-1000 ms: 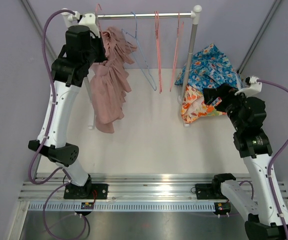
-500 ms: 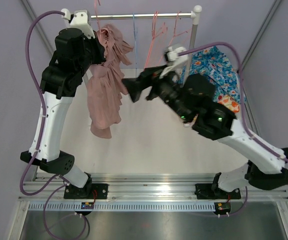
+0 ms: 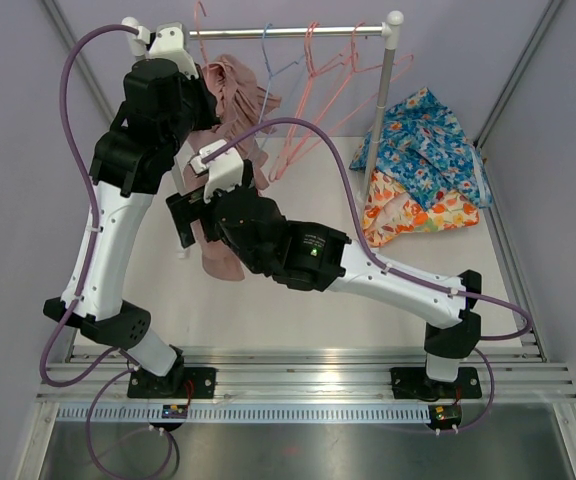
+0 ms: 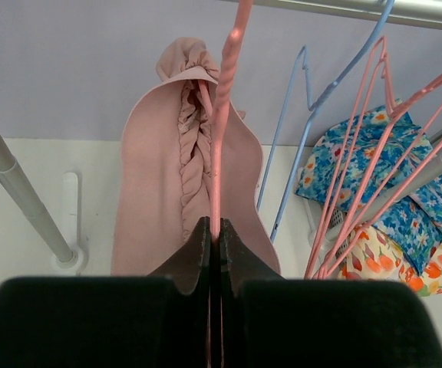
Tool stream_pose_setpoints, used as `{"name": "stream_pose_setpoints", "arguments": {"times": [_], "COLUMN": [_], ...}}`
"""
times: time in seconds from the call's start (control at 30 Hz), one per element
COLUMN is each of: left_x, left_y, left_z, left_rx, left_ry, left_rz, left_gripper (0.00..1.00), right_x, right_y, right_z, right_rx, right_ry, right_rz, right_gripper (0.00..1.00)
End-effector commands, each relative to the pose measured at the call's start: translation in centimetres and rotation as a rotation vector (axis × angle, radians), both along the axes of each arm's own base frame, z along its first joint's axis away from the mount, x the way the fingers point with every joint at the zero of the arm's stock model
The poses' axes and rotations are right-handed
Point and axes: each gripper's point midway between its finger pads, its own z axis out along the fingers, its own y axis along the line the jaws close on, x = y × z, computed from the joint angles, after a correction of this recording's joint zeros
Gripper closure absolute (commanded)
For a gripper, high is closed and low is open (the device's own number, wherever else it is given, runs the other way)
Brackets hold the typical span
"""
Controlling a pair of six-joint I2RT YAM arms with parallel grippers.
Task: Remove the skirt from the hanger
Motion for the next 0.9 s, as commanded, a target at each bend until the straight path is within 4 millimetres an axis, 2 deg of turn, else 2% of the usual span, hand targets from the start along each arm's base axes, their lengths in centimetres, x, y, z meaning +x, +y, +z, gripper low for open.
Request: {"name": "stream_pose_setpoints", "arguments": {"times": [0.0, 0.03, 0.07, 0.1, 0.13, 0.17, 0.3, 0.33, 0.37, 0.4, 0.47, 0.5, 0.53, 0.6, 0.67, 0.7, 0.73, 0.8, 0.87], "left_x": [-0.4, -0.6, -0.6, -0.9, -0.8, -0.8, -0.7, -0.7, -0.7, -0.8, -0.3, -0.4, -0.2, 0.3, 0.5, 0.6, 0.7, 1.0, 1.1], "left_y": [0.4, 0.3, 0.3, 0.4, 0.3, 0.4, 0.3, 0.4, 0.4, 0.6, 0.9, 1.3, 1.4, 1.8, 2.2, 2.5, 2.6, 2.9, 3.1], "left_z": [4.9, 5.1, 5.0, 5.3, 5.0, 5.1, 5.0, 5.4, 5.5, 6.1, 6.1, 6.6, 6.7, 6.6, 6.8, 7.0, 7.1, 7.2, 7.5], "left_rx": [-0.082, -0.089, -0.091, -0.098, -0.098, -0.1, -0.099, -0.102, -0.099, -0.094, -0.077, -0.074, -0.074, -0.067, -0.069, -0.068, -0.068, -0.063, -0.056], "left_ry": [-0.151, -0.158, -0.155, -0.164, -0.164, -0.167, -0.167, -0.179, -0.182, -0.2, -0.197, -0.207, -0.207, -0.205, -0.211, -0.219, -0.22, -0.225, -0.232], "left_rz": [0.019, 0.014, 0.009, 0.008, 0.006, 0.009, 0.009, 0.011, 0.013, 0.017, 0.034, 0.044, 0.047, 0.057, 0.063, 0.071, 0.072, 0.077, 0.082], "left_gripper": [1.0, 1.0, 1.0, 1.0, 1.0, 1.0, 1.0, 1.0, 1.0, 1.0, 1.0, 1.0, 1.0, 1.0, 1.0, 1.0, 1.0, 1.0, 1.0], "right_x": [0.4, 0.5, 0.7, 0.8, 0.8, 0.9, 0.6, 0.4, 0.1, -0.3, -1.4, -1.9, -2.4, -3.9, -5.1, -6.0, -6.6, -8.3, -9.0], "right_y": [-1.7, -1.5, -1.3, -1.0, -0.4, 0.0, 1.8, 2.2, 2.4, 2.4, 2.5, 2.6, 2.1, 1.8, 0.8, 0.6, -0.2, -1.1, -1.6], "right_z": [3.1, 2.0, 1.6, 1.1, 0.5, 0.0, -1.5, -2.0, -2.2, -2.4, -3.1, -4.5, -4.2, -5.1, -6.4, -7.9, -7.4, -8.2, -8.6], "right_rx": [0.118, 0.1, 0.099, 0.092, 0.081, 0.069, 0.031, 0.032, 0.029, 0.026, 0.021, -0.009, -0.003, -0.018, -0.047, -0.072, -0.06, -0.063, -0.065], "right_ry": [0.008, 0.014, 0.014, 0.013, 0.016, 0.019, 0.05, 0.067, 0.074, 0.079, 0.096, 0.105, 0.106, 0.122, 0.133, 0.146, 0.151, 0.17, 0.177], "right_rz": [-0.068, -0.077, -0.079, -0.082, -0.076, -0.076, -0.042, -0.029, -0.023, -0.016, -0.001, 0.001, 0.004, 0.008, 0.007, 0.004, 0.005, 0.012, 0.012], "right_gripper": [0.0, 0.04, 0.17, 0.36, 0.69, 0.77, 0.83, 0.87, 0.95, 0.99, 1.0, 1.0, 1.0, 1.0, 1.0, 1.0, 1.0, 1.0, 1.0]}}
